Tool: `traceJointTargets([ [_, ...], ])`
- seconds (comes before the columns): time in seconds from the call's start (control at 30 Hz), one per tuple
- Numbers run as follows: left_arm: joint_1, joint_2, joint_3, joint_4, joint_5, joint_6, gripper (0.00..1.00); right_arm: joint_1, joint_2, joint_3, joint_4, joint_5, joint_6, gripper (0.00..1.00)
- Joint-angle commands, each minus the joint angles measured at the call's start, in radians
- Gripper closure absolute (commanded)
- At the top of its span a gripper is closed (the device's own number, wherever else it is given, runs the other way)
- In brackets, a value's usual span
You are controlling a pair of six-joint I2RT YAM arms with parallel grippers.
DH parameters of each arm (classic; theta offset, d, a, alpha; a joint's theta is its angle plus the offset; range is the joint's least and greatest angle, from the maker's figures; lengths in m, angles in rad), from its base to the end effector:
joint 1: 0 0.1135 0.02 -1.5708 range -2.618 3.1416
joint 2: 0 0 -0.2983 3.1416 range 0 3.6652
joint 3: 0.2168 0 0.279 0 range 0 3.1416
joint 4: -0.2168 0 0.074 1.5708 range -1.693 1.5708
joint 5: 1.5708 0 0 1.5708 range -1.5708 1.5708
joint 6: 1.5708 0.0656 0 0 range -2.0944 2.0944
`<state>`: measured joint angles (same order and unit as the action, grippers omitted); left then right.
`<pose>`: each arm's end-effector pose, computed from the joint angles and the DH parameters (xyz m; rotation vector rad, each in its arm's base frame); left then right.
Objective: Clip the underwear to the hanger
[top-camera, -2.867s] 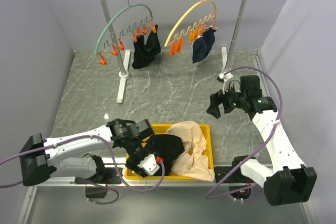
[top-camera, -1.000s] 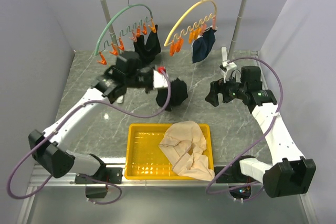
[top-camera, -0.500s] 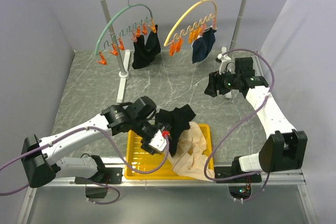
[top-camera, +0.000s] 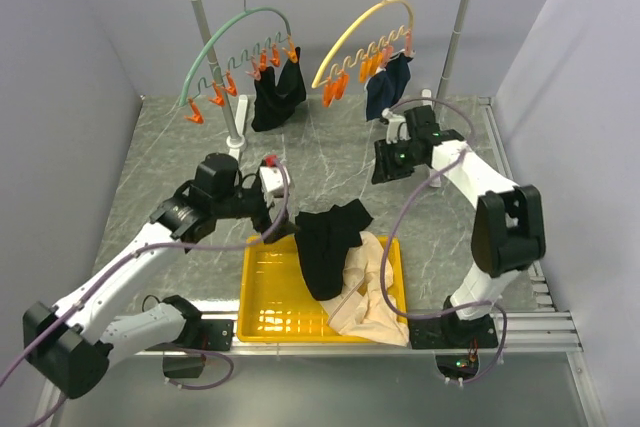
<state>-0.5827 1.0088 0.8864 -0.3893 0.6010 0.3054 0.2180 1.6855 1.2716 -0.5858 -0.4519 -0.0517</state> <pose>0.1887 -0.1688 0.3295 1.2136 1.6874 -0.7931 0.3840 0.1144 0.2433 -0.5110 2.4925 0.6434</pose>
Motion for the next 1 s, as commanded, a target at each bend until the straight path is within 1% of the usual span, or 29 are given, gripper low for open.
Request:
traceJointTargets([
  [0.0, 0.064, 0.066, -0.023, 0.07, -0.067, -0.254, 0.08, 0.041, 0.072, 0.067, -0.028, 0.012, 0.027, 0.55],
  [0.1, 0.11, 0.123, -0.023, 0.078, -0.066, -0.334, 0.06, 0.067, 0.143, 0.092, -0.062, -0.007, 0.026, 0.52],
  [0.23, 0.141, 0.168, -0.023, 0.098, -0.058, -0.374, 0.03, 0.095, 0.212, 0.106, -0.075, -0.045, 0.029, 0.45],
  [0.33, 0.156, 0.209, -0.023, 0.098, -0.061, -0.399, 0.03, 0.121, 0.253, 0.106, -0.072, -0.045, 0.029, 0.42],
  [0.4, 0.167, 0.223, -0.021, 0.098, -0.056, -0.41, 0.03, 0.126, 0.276, 0.109, -0.074, -0.056, 0.038, 0.42],
  [0.47, 0.179, 0.235, -0.017, 0.104, -0.064, -0.42, 0.03, 0.13, 0.31, 0.124, -0.075, -0.065, 0.039, 0.44],
  [0.5, 0.184, 0.241, -0.014, 0.105, -0.069, -0.423, 0.03, 0.133, 0.319, 0.13, -0.078, -0.064, 0.041, 0.46],
  [0.57, 0.201, 0.252, -0.001, 0.109, -0.066, -0.427, 0.03, 0.133, 0.33, 0.143, -0.074, -0.061, 0.042, 0.59],
  [0.6, 0.207, 0.255, 0.003, 0.109, -0.064, -0.43, 0.04, 0.133, 0.327, 0.147, -0.074, -0.056, 0.039, 0.74],
  [0.63, 0.213, 0.257, 0.005, 0.109, -0.057, -0.431, 0.04, 0.132, 0.307, 0.15, -0.08, -0.057, 0.036, 0.82],
  [0.67, 0.225, 0.255, 0.006, 0.109, -0.047, -0.431, 0.04, 0.129, 0.29, 0.155, -0.085, -0.06, 0.032, 0.87],
  [0.7, 0.228, 0.252, 0.005, 0.115, -0.029, -0.43, 0.05, 0.13, 0.266, 0.153, -0.088, -0.059, 0.023, 0.99],
  [0.77, 0.239, 0.226, -0.013, 0.128, -0.009, -0.422, 0.05, 0.13, 0.163, 0.137, -0.091, -0.068, 0.003, 1.0],
  [0.8, 0.241, 0.214, -0.024, 0.138, 0.026, -0.417, 0.05, 0.129, 0.12, 0.129, -0.088, -0.083, -0.026, 1.0],
  [0.83, 0.241, 0.182, -0.035, 0.165, 0.042, -0.411, 0.05, 0.13, 0.038, 0.118, -0.085, -0.093, -0.043, 1.0],
  [0.97, 0.241, 0.099, -0.11, 0.243, 0.105, -0.393, 0.03, 0.135, -0.122, 0.132, -0.129, -0.132, -0.167, 1.0],
])
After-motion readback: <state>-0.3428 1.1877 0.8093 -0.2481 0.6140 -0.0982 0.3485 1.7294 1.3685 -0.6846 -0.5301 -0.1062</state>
